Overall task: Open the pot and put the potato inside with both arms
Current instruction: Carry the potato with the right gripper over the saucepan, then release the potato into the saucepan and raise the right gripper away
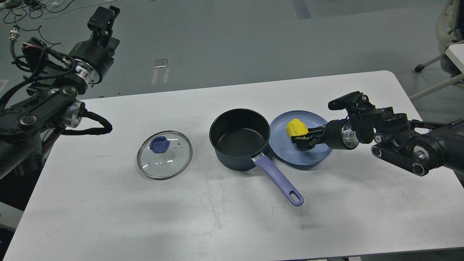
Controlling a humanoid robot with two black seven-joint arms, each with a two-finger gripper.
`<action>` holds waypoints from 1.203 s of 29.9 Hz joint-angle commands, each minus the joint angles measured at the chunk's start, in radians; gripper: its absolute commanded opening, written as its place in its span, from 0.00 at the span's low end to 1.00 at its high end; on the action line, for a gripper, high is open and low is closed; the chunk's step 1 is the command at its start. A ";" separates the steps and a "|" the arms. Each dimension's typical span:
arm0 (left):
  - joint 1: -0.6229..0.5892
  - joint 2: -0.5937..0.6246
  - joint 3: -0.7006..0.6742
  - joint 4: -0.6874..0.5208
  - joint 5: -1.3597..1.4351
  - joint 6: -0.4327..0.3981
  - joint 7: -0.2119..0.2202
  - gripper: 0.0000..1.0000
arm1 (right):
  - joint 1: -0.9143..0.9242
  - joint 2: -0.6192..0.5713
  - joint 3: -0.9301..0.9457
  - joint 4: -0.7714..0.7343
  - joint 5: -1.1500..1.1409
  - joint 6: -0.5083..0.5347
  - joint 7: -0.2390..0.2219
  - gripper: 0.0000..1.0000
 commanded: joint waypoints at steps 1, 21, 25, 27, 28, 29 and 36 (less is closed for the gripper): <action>0.002 -0.001 0.003 0.002 0.007 0.000 -0.001 0.98 | 0.001 0.000 -0.010 -0.014 0.000 0.001 -0.001 0.45; 0.002 0.000 0.004 0.008 0.007 0.002 -0.001 0.98 | 0.178 -0.012 0.044 0.199 0.126 -0.058 0.014 0.38; 0.001 0.002 0.000 0.008 0.007 0.002 0.000 0.98 | 0.168 0.054 0.039 0.201 0.126 -0.069 0.014 0.39; -0.001 0.003 0.000 0.008 0.007 0.000 0.002 0.98 | 0.159 0.095 0.040 0.199 0.127 -0.069 0.011 0.57; -0.001 0.005 0.000 0.008 0.007 0.001 0.002 0.98 | 0.156 0.106 0.042 0.199 0.127 -0.070 0.009 0.68; -0.001 0.006 0.000 0.008 0.005 0.002 0.002 0.98 | 0.155 0.115 0.042 0.199 0.126 -0.070 0.008 0.81; -0.005 0.022 -0.034 0.002 -0.018 -0.029 0.045 0.98 | 0.164 0.123 0.045 0.190 0.141 -0.065 -0.015 1.00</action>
